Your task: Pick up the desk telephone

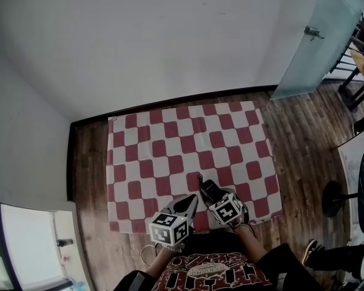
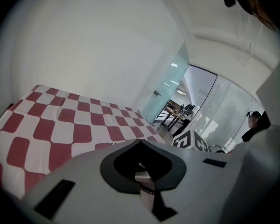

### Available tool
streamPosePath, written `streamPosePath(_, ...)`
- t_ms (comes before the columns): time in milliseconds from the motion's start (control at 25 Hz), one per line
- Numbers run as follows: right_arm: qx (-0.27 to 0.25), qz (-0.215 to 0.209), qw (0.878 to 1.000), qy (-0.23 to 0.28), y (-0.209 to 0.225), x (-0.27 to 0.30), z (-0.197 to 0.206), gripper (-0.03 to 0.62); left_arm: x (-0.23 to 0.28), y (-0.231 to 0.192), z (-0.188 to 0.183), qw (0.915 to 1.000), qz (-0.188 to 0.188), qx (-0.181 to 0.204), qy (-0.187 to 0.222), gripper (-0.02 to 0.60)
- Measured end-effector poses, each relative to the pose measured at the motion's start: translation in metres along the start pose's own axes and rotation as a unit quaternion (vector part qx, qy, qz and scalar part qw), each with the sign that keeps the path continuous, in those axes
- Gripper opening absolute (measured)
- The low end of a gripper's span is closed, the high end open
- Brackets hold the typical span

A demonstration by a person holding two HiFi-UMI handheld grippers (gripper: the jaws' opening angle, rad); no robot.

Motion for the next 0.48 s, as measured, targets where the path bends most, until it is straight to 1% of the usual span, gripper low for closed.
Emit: streamPosePath(480, -0.004, -0.019, 1.0, 0.004, -0.011, -0.014, -0.009, 0.286, 0.002, 0.001, 0.004, 1.0, 0.004, -0.003, -0.007, 0.009)
Point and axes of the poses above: the fingertips, and each gripper's own axes: x forward along the fingers, y to its right, z out of its underside, the point moved 9 cm from there along -x, backward along the fingers, and after that the axes turned 12 degrees about y, right-handed, at the moved point
